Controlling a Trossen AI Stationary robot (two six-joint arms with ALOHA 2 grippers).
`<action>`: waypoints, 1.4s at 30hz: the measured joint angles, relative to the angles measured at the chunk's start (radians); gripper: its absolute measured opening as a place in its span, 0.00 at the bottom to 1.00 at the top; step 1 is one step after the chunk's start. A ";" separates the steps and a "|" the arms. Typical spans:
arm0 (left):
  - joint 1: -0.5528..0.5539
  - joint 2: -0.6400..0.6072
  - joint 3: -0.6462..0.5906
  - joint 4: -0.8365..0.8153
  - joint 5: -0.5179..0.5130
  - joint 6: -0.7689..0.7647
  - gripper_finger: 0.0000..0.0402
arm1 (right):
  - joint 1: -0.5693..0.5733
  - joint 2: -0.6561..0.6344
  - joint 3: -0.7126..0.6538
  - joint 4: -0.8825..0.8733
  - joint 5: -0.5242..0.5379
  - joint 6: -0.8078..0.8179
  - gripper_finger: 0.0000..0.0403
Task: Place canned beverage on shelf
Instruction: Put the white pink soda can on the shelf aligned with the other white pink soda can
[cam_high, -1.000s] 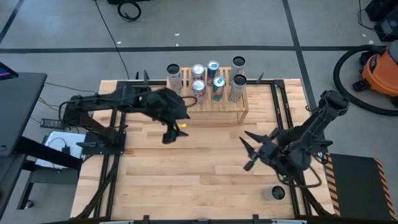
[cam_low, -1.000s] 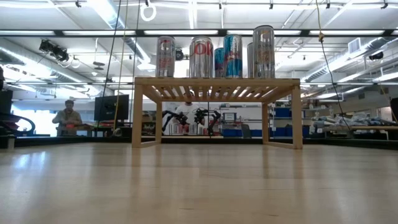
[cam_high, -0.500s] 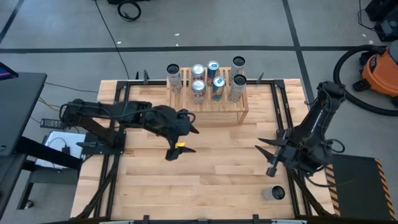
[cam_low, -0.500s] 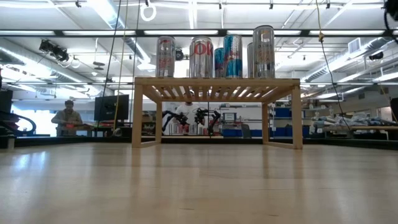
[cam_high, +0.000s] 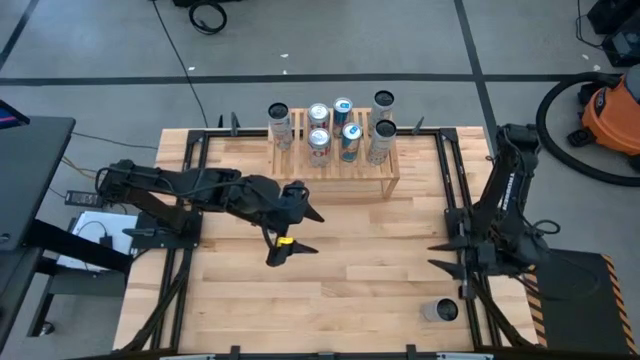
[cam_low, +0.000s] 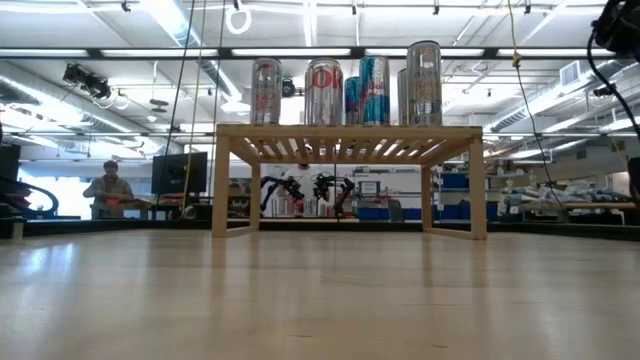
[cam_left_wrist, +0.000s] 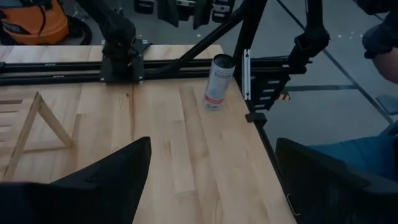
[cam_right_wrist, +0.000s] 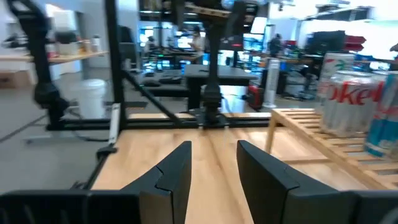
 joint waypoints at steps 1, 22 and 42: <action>0.000 0.000 0.000 0.000 0.000 -0.008 0.86 | 0.015 0.003 -0.007 -0.001 0.000 0.006 0.34; 0.001 0.000 0.000 0.014 -0.002 -0.053 0.86 | 0.098 0.003 -0.065 0.113 0.093 0.032 0.34; 0.002 0.000 0.000 0.026 -0.100 -0.125 0.86 | 0.049 0.041 -0.064 0.114 0.109 -0.178 0.61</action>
